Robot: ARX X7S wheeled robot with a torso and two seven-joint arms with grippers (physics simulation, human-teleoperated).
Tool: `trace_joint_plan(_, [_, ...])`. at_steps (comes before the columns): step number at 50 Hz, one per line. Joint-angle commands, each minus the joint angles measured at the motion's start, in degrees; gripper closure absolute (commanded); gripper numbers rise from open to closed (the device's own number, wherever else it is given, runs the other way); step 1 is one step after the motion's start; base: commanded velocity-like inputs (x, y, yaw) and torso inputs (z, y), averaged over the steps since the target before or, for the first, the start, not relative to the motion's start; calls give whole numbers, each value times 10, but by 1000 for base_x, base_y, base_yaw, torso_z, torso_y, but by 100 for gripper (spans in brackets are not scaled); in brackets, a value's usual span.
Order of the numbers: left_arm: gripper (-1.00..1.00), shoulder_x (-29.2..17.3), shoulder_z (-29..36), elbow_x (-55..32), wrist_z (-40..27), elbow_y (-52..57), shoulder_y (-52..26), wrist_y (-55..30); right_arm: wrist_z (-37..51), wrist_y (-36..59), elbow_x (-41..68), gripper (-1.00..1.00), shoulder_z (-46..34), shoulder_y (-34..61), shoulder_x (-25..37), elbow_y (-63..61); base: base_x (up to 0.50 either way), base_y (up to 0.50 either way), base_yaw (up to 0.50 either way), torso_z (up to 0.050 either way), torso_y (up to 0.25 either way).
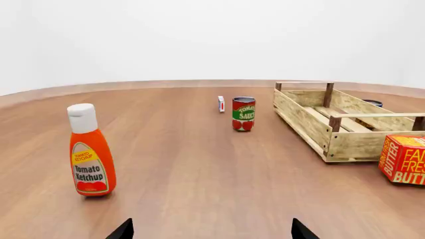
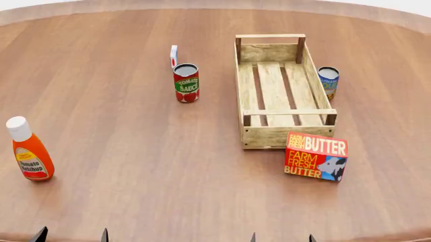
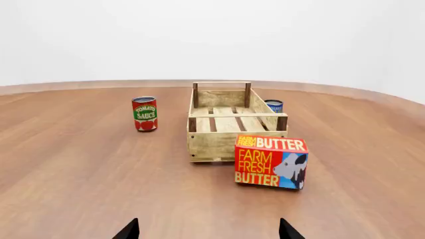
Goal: Pick up the butter and put it in the tray.
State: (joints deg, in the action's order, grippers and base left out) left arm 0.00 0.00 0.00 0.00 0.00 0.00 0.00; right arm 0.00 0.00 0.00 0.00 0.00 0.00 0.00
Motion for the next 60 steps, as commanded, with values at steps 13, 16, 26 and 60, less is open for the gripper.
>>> trace_joint_plan(13, [-100,-27,35,-21,-31,2,-2,-4,31,-4,25,-100,-36,2,28,3,0,0,0,0,0])
trace_joint_plan(16, [-100,-31,39,-23,-35,3,-3,-6,28,5,36,-100,-39,3,32,1,0,-288,0,0,0])
trace_joint_plan(26, [-100,-39,50,-29,-46,3,-4,-5,34,4,41,-100,-53,5,41,6,0,-500,0,0,0])
trace_joint_plan(60, [-100,-60,76,-46,-75,-5,-8,2,64,9,47,-100,-86,14,60,25,180,-200,0,0,0])
